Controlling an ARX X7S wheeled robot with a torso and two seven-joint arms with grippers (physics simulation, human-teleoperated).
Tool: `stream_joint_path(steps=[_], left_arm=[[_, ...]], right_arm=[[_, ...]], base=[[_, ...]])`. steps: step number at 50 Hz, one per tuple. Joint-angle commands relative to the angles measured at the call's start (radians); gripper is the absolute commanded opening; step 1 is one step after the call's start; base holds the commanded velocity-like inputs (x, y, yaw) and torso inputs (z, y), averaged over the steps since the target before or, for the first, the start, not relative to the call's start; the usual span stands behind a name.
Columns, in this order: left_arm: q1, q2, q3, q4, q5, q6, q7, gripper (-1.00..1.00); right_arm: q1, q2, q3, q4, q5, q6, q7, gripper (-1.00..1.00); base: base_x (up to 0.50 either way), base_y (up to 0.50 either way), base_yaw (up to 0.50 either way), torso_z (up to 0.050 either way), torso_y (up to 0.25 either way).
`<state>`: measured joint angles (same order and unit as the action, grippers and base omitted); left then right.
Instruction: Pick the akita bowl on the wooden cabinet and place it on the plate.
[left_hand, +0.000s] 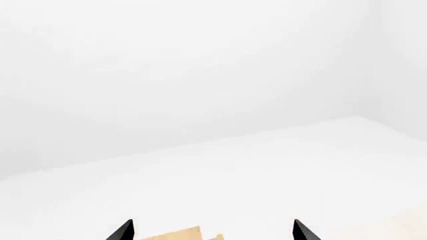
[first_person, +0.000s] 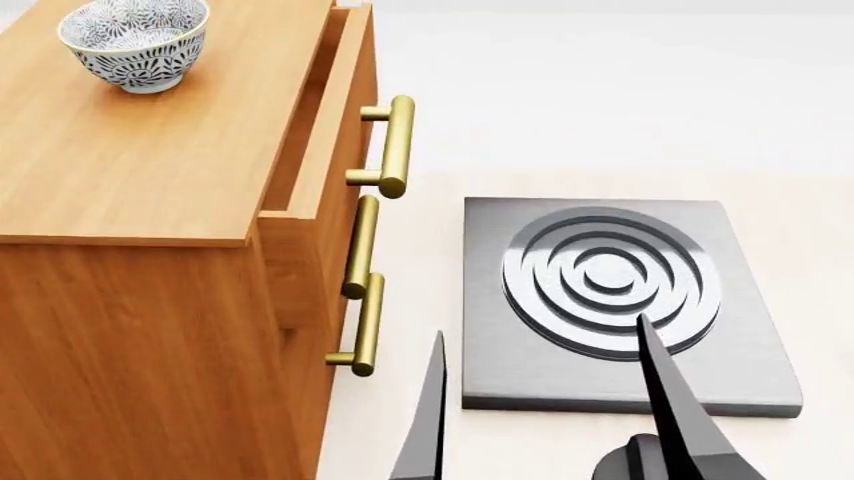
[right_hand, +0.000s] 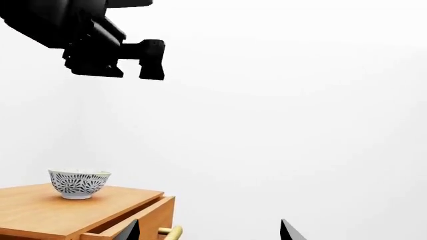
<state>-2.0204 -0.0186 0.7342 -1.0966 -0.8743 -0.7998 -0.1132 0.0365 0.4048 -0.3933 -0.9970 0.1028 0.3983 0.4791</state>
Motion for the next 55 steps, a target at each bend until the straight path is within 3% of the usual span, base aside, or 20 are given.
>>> stream_joint_path(steps=[1,10,15,21,30,35,46,55], left_arm=[[-0.064,-0.008,-0.052,-0.212,-0.054,0.005,-0.068,1.00],[-0.067,-0.007,-0.522,-0.212,0.396,-0.125,-0.042,1.00],[-0.066,0.008,-0.649,-0.212,0.599,-0.134,-0.050,1.00],[-0.063,0.008,-0.760,-0.212,0.723,-0.118,-0.091,1.00],[-0.060,0.016,-0.785,-0.212,0.794,-0.105,-0.095,1.00],[-0.060,0.017,-0.732,-0.212,0.764,-0.106,-0.091,1.00],[-0.099,0.013,-0.729,-0.212,0.799,-0.308,-0.058,1.00],[-0.129,0.014,-0.763,-0.212,0.834,-0.354,-0.033,1.00]], right_arm=[[0.002,0.006,-0.001,-0.001,0.007,-0.002,0.005,1.00],[0.006,0.009,-0.012,0.002,0.004,-0.002,0.008,1.00],[0.006,0.011,-0.013,0.004,0.004,-0.004,0.011,1.00],[0.009,0.012,-0.020,0.012,0.003,-0.007,0.013,1.00],[0.009,0.016,-0.026,0.010,0.002,-0.008,0.018,1.00],[0.008,0.018,-0.028,0.010,0.001,-0.008,0.021,1.00],[0.013,0.020,-0.033,0.007,0.005,-0.005,0.025,1.00],[0.016,0.021,-0.038,0.015,0.010,-0.012,0.027,1.00]], base=[[0.00,0.00,0.00,0.000,0.000],[0.00,0.00,0.00,0.000,0.000],[0.00,0.00,0.00,0.000,0.000],[0.00,0.00,0.00,0.000,0.000],[0.00,0.00,0.00,0.000,0.000],[0.00,0.00,0.00,0.000,0.000],[0.00,0.00,0.00,0.000,0.000],[0.00,0.00,0.00,0.000,0.000]])
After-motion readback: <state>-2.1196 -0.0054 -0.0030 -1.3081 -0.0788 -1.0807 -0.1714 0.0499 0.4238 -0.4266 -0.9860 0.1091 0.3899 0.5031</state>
